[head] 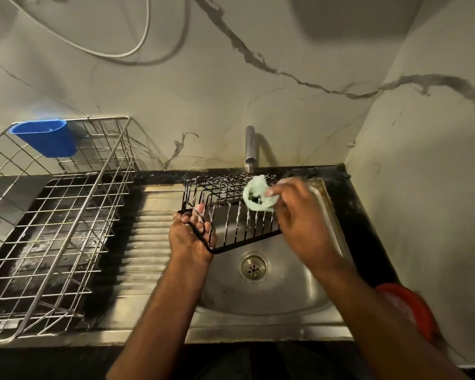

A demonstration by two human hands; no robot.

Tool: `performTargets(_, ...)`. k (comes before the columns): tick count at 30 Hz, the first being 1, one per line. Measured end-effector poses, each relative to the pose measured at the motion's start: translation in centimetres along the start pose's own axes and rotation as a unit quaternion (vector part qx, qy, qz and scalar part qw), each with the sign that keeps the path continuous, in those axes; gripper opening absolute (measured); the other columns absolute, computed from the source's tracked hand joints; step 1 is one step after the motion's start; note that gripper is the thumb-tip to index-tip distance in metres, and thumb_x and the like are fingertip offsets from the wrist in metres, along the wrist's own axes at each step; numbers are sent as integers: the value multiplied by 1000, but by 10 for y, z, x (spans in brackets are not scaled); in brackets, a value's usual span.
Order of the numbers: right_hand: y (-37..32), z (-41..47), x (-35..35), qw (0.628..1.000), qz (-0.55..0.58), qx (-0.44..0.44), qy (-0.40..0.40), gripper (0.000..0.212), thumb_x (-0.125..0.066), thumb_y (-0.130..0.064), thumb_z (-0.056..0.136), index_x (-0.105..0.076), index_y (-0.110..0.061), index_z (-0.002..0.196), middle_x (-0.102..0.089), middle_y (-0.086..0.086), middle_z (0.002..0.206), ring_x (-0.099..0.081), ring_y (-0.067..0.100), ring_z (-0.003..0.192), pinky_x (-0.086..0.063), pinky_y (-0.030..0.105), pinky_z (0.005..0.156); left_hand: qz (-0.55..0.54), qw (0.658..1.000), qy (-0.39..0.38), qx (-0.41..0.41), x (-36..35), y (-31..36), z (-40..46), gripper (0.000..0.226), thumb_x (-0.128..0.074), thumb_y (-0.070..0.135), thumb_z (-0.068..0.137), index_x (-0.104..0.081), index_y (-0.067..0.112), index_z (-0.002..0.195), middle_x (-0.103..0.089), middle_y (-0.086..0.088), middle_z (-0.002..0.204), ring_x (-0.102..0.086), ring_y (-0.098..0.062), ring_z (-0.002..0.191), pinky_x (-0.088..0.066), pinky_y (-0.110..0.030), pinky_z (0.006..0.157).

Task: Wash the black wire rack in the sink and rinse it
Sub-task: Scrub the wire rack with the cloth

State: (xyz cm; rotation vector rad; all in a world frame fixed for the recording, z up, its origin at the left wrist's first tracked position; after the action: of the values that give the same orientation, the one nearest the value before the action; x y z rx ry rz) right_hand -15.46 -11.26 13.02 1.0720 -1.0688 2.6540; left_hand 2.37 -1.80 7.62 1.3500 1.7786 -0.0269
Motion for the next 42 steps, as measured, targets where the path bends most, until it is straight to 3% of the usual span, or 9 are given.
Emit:
performTargets(3,39,8,8,996,-30,-69,48,24,-55,3,94,-66,-11,110,-59,3,115,-59,12,101,-38,-1,83,37,999,0,13,4,0,-3,60,-31,35,109,-60,19,59,-38,10,37,-32,-4,28,-26,-10,32)
performTargets(6,62,6,9,992,-45,-92,70,25,-53,3,94,-65,-13,110,-58,3,116,-58,11,105,-41,7,93,8,1000,-7,14,6,-1,-2,66,-32,32,110,-57,20,49,-45,10,39,-36,-3,28,-27,-8,31)
performTargets(10,74,-1,11,985,-47,-134,94,28,-54,6,94,-62,-9,116,-57,11,119,-58,19,108,-29,-5,89,-20,1000,-18,8,6,1,-2,77,-33,28,109,-54,17,36,-51,9,42,-41,-2,28,-28,-8,31)
performTargets(18,68,-17,-12,979,-51,-196,31,51,-56,-12,99,-43,-11,149,-53,14,139,-56,23,122,-35,12,96,-6,1000,3,-15,11,4,1,72,-30,24,107,-41,18,36,-71,8,56,-45,1,37,-32,-6,37)
performTargets(23,47,-17,-13,980,-13,-196,17,56,-51,-30,103,-36,-11,154,-37,15,152,-39,8,124,-22,-10,85,-29,999,-17,-23,10,6,-2,80,-29,24,108,-42,16,30,-66,8,51,-47,1,37,-32,-8,35)
performTargets(29,63,-8,-1,988,30,-147,30,31,-76,-26,87,-65,-17,114,-55,-1,119,-59,7,102,-49,13,82,3,999,-37,-34,11,13,-3,84,-26,30,110,-44,16,29,-65,11,51,-49,3,41,-33,-6,36)
performTargets(32,65,-7,1,988,56,-143,17,18,-79,-16,83,-65,-18,95,-61,-7,103,-59,0,95,-47,12,77,7,999,-38,-34,11,14,-4,84,-27,30,109,-43,15,29,-66,11,52,-53,3,38,-32,-6,36)
performTargets(35,70,-9,-2,988,57,-140,24,21,-81,-17,83,-62,-22,90,-65,-6,96,-62,9,87,-54,30,75,-7,999,-38,-31,11,15,-3,82,-28,29,109,-43,16,30,-67,9,52,-54,3,40,-33,-6,35)
performTargets(42,81,-10,12,987,-1,-150,54,52,-64,-15,97,-47,-21,146,-58,-2,120,-59,9,102,-49,22,88,-28,998,-32,-38,7,17,-9,83,-27,25,110,-44,15,29,-60,10,43,-59,0,38,-35,-7,34)
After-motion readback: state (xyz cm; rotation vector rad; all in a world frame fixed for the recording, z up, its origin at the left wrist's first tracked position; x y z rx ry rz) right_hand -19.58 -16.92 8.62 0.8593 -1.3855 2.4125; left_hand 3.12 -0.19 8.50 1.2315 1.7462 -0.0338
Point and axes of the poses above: each hand's wrist, its own z-axis towards the middle knuckle, its own x-axis out of the back of the hand, y = z × x, the point moved 3 cm from there along z, towards the middle knuckle
